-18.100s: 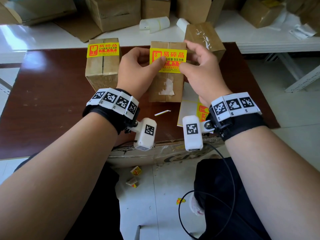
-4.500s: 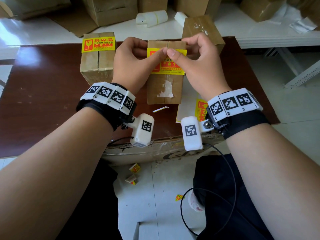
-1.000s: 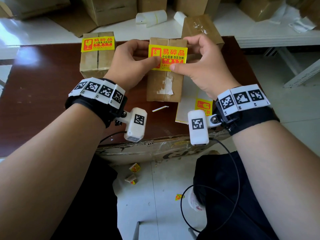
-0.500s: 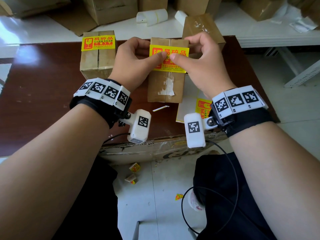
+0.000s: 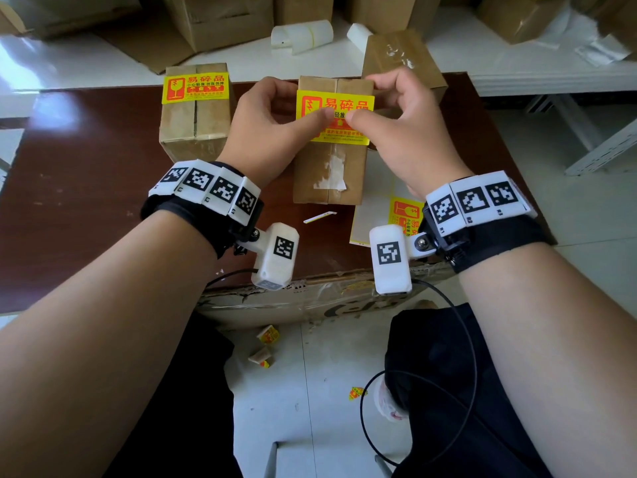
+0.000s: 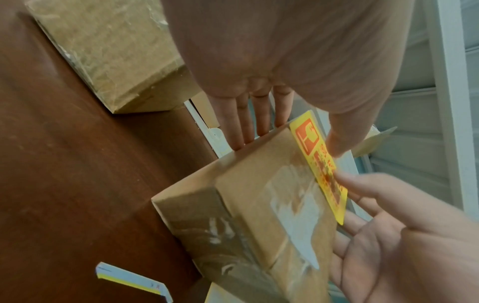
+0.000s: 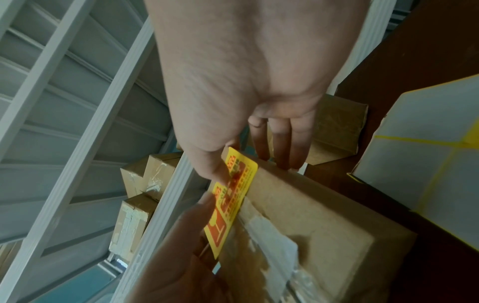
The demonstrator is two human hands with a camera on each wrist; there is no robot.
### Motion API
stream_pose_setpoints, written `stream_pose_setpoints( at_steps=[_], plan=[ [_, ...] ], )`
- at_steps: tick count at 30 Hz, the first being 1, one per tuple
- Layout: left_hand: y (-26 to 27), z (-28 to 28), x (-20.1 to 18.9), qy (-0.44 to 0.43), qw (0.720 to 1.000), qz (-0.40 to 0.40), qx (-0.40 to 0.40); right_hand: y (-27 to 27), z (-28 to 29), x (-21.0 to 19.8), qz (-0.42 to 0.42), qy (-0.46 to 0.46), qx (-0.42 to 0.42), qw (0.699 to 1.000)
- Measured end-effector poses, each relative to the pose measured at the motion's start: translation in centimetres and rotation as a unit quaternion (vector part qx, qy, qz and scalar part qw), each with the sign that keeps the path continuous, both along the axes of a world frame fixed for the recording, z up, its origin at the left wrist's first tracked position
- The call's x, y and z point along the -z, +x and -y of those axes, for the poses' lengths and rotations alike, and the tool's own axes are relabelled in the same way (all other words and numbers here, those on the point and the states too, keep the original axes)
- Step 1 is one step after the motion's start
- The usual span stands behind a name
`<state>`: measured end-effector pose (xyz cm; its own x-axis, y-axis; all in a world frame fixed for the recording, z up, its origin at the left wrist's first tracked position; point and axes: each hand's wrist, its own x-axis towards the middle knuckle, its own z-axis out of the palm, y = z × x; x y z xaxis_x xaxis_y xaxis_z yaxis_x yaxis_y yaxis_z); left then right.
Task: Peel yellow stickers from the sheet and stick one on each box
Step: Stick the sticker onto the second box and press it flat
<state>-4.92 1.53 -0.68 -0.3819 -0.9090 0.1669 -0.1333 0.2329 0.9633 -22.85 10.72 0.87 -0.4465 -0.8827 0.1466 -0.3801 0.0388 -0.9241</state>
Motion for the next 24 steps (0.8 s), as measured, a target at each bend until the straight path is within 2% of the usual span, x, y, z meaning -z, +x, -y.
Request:
stream_pose_setpoints(
  at_steps=[4,24],
  plan=[
    [-0.13,-0.31,-0.04,-0.022,0.999,0.026,0.001,0.19,0.06,0.11,-0.024,-0.004,0.011,1.000],
    [0.02,-0.19,0.05,-0.031,0.998,0.050,0.009,0.21,-0.01,0.29,-0.023,-0.004,-0.003,1.000]
  ],
)
